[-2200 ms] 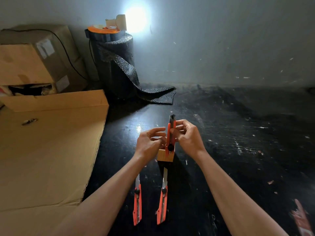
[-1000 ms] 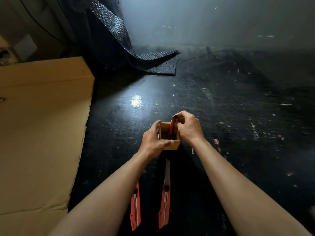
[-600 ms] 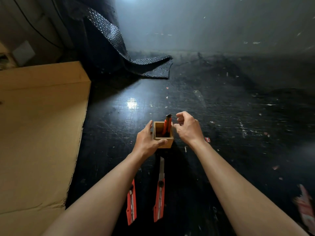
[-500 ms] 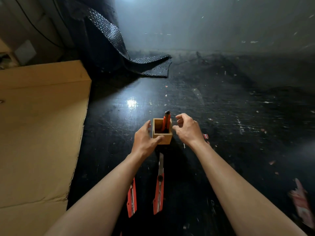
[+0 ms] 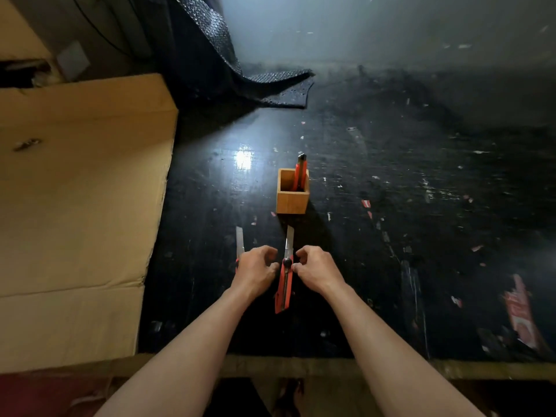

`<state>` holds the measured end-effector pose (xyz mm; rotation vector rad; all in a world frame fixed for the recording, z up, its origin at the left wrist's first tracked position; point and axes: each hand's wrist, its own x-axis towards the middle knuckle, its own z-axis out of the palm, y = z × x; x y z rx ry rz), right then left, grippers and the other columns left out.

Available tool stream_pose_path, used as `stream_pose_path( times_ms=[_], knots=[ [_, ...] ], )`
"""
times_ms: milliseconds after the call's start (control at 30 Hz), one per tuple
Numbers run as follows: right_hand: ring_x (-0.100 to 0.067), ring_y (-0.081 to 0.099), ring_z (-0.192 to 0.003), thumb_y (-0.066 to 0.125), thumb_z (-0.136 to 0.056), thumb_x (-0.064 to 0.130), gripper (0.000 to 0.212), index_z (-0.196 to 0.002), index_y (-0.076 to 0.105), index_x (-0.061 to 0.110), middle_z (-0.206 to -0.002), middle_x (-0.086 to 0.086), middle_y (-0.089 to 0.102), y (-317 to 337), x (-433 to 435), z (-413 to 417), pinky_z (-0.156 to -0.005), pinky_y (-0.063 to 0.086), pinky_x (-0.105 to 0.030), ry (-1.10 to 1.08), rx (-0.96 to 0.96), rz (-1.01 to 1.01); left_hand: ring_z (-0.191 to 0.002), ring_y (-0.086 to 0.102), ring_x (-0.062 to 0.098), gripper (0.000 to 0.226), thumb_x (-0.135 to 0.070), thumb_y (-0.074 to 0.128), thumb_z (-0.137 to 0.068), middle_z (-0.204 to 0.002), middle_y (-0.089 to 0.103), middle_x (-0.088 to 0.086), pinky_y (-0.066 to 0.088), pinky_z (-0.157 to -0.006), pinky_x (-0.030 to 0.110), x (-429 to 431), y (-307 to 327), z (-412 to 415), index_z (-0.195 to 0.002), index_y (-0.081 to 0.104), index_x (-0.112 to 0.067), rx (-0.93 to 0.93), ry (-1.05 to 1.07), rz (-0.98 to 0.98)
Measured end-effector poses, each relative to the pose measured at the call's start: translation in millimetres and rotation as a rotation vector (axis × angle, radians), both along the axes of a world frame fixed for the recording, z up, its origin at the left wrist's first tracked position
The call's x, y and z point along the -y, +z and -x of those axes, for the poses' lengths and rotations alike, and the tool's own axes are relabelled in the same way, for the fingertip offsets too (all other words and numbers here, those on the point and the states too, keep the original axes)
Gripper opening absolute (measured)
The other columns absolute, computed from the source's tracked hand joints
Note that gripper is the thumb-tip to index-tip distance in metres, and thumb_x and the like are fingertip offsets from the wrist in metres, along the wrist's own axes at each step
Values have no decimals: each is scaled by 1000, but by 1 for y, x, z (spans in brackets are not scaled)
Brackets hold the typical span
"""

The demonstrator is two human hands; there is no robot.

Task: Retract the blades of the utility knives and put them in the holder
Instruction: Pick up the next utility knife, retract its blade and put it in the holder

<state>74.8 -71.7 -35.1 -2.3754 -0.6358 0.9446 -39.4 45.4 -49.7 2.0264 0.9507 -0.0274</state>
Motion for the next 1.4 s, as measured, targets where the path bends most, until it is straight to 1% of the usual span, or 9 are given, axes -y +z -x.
stream_pose_path(
  times_ms=[133, 267, 400, 600, 767, 1000, 1100, 1200, 1400],
  knots=[
    [-17, 73, -84, 69, -89, 27, 45, -132, 58, 19, -94, -1, 74, -17, 14, 28, -79, 62, -40, -57, -107, -13, -110, 72, 15, 33, -3, 70, -92, -117, 77, 3, 56, -90, 21, 18, -14, 9, -124, 72, -10, -11, 34, 107],
    [-14, 73, -80, 66, -93, 25, 33, -126, 61, 23, -90, 1, 74, -20, 21, 42, -76, 63, -39, -102, -141, -69, -101, 75, 15, 32, -1, 72, -90, -109, 78, 3, 62, -92, 37, 31, -18, 12, -119, 73, -13, 45, 206, 318],
    [-6, 70, -81, 69, -92, 11, 32, -122, 64, 20, -91, 6, 70, -20, 31, 42, -71, 60, -25, -151, -192, -114, -101, 76, 20, 44, 4, 68, -92, -112, 76, 8, 63, -91, 44, 32, -17, 15, -134, 62, -9, 78, 282, 467],
    [-12, 77, -82, 75, -85, 5, 33, -114, 67, 20, -97, -3, 75, 3, 40, 31, -76, 65, -37, -203, -244, -305, -95, 79, 23, 33, 7, 68, -90, -102, 81, 7, 64, -89, 46, 31, 1, 16, -114, 77, -13, 200, 244, 551],
    [-16, 74, -92, 76, -85, 4, 32, -112, 68, 19, -100, -4, 75, 43, 38, 15, -80, 64, -37, -194, -198, -499, -102, 78, 25, 32, 9, 64, -93, -107, 81, 9, 63, -91, 43, 23, 41, 7, -115, 74, -11, 394, 241, 616],
    [-30, 76, -92, 72, -87, -5, 30, -113, 67, 8, -101, -17, 77, 108, 24, -9, -81, 63, -47, -212, -217, -758, -92, 80, 29, 34, 9, 65, -94, -112, 78, 17, 66, -74, 41, 9, 127, -17, -122, 70, -9, 577, 163, 645],
    [-26, 77, -85, 66, -89, -9, 27, -113, 66, 5, -98, -18, 76, 143, 19, -17, -70, 63, -36, -166, -161, -812, -77, 80, 21, 40, 15, 63, -92, -115, 76, 22, 67, -65, 36, 3, 161, -24, -127, 66, -3, 627, 148, 617],
    [-21, 77, -79, 61, -91, -9, 28, -114, 65, 7, -96, -14, 76, 177, 11, -22, -63, 61, -27, -126, -40, -817, -76, 80, 20, 41, 16, 63, -92, -107, 80, 15, 66, -64, 35, -2, 190, -27, -127, 67, -4, 695, 120, 563],
    [-8, 72, -90, 68, -96, 16, 39, -128, 59, 35, -105, 8, 72, 234, -11, -31, -73, 61, -28, -74, 343, -811, -78, 79, 20, 45, 21, 58, -91, -92, 82, 8, 65, -72, 40, -8, 233, -32, -121, 71, -9, 785, 65, 471]
  ],
)
